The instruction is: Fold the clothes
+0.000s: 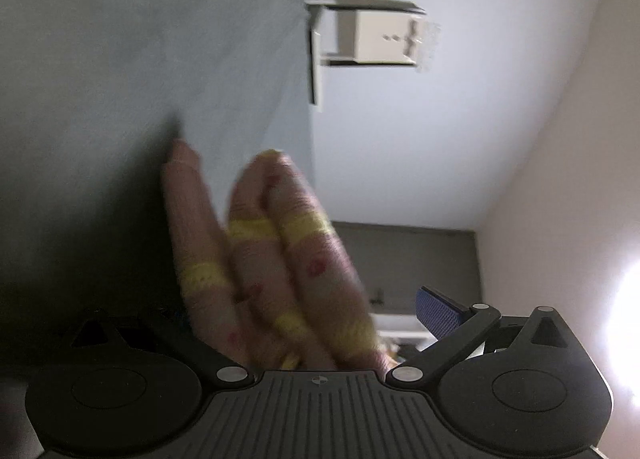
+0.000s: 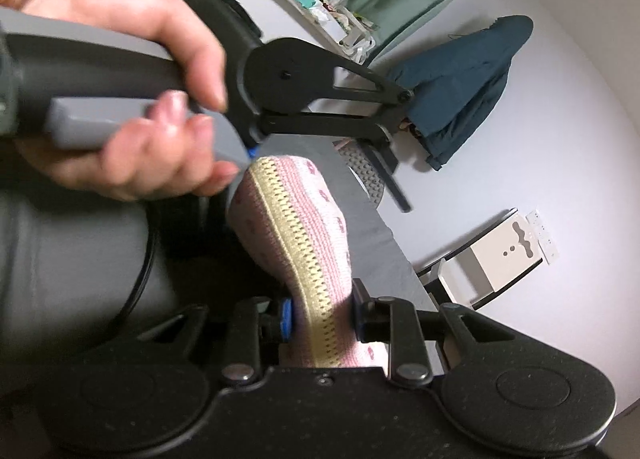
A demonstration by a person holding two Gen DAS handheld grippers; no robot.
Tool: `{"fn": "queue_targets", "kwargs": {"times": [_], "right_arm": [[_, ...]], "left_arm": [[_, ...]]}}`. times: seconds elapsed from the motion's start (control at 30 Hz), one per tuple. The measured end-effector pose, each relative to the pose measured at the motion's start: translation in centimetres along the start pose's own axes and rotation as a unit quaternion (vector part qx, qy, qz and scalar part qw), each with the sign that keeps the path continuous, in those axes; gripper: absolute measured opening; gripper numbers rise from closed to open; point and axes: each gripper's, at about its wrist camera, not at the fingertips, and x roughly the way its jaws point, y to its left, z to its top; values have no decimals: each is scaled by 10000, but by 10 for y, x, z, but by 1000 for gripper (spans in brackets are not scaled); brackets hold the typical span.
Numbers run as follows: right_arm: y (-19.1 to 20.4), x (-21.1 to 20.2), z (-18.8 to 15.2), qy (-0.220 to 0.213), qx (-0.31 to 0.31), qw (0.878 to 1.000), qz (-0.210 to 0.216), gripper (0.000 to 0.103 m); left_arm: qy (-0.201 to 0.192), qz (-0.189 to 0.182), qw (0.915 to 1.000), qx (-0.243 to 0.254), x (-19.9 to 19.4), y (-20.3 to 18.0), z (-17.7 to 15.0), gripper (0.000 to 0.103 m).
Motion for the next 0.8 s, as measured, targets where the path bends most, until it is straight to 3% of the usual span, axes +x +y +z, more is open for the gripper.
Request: {"fn": "queue_targets", "kwargs": {"times": [0.13,0.2,0.27,0.3,0.37,0.47,0.57,0.67,0.7,0.73,0.8], "right_arm": [[7,-6,0,69,6,10000,21,28],[8,-6,0,83,-31,10000,25,33],[7,-7,-3,117,33,9999,79,40],[6,-8,-4,142,105,9998,117,42],[1,-11,-8,205,373,9988,252,56],[-18,-22,-17,302,1045,9930,464,74],[-58,-30,-30,435,2051,9751,725,83],[-108,-31,-46,553,2898,9536,599,85],[-128,-29,-54,581,3242,9415,709,89],[-147,-23,-63,722,3582,9260,944,100],[-174,-8,-84,971,4138,8997,995,100]], "left_arm": [[11,55,9995,314,11,-6,0,95],[-27,238,9988,418,9,-8,-1,79],[-41,438,9982,399,10,-7,0,56],[-55,492,9981,368,10,-4,0,53],[-97,622,9974,361,5,-3,1,41],[-141,832,9945,615,7,-5,-4,37],[-206,1200,9861,1133,8,-19,-9,35],[-249,1641,9711,1716,8,-36,-8,34],[-275,1704,9680,1820,10,-40,-10,34],[-305,1757,9652,1912,12,-43,-12,34],[-373,1836,9604,2060,16,-47,-16,34]]}}
